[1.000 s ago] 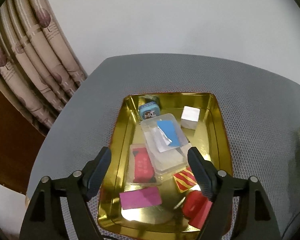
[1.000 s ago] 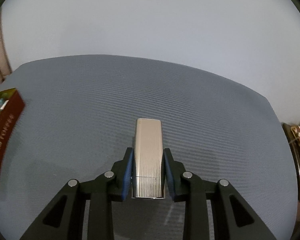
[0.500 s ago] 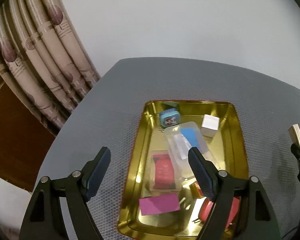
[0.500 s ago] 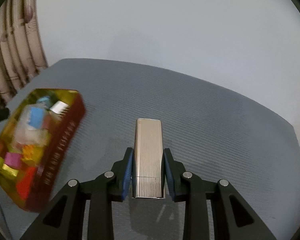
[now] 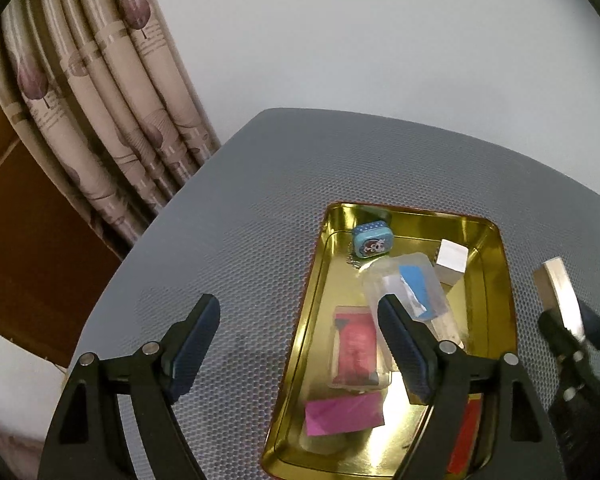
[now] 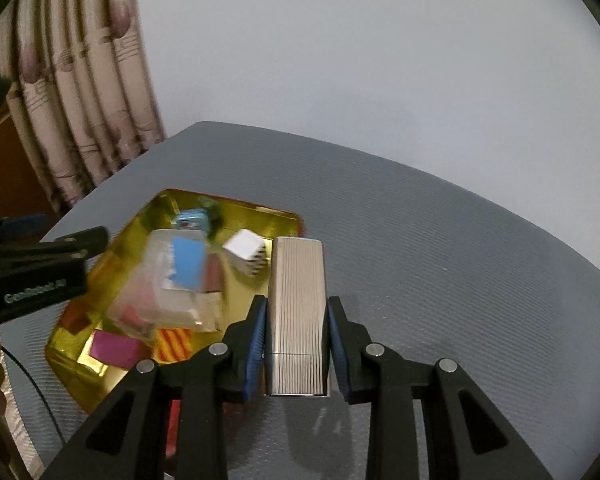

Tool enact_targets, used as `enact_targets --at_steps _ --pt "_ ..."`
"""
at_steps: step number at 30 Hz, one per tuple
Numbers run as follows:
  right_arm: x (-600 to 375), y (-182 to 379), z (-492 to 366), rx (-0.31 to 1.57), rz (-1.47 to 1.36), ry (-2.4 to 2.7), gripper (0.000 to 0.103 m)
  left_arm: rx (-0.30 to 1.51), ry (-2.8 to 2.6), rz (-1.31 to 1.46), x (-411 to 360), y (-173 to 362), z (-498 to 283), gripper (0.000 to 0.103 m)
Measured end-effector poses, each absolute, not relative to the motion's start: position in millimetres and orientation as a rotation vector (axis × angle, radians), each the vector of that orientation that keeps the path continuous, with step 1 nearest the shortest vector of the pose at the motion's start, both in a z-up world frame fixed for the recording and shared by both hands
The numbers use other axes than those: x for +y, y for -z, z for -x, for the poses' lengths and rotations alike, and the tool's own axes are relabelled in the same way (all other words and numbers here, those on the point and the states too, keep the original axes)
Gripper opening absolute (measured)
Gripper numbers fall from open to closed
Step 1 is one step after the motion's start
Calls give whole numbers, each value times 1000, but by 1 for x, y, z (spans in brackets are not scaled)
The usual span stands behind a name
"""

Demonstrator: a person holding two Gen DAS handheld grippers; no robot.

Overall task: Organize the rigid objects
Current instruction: 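Carry the silver bar into the tin and open the right tool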

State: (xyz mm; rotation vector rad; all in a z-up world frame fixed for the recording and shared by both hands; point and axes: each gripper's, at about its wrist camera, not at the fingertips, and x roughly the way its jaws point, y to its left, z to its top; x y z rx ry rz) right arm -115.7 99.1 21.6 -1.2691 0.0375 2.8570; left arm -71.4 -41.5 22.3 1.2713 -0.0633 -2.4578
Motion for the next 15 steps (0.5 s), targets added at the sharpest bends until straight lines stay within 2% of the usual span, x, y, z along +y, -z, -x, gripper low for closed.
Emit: enact_targets --at_steps 15 --pt "59 -11 144 27 1314 -2848 30 -40 2440 -1286 -45 -20 70 80"
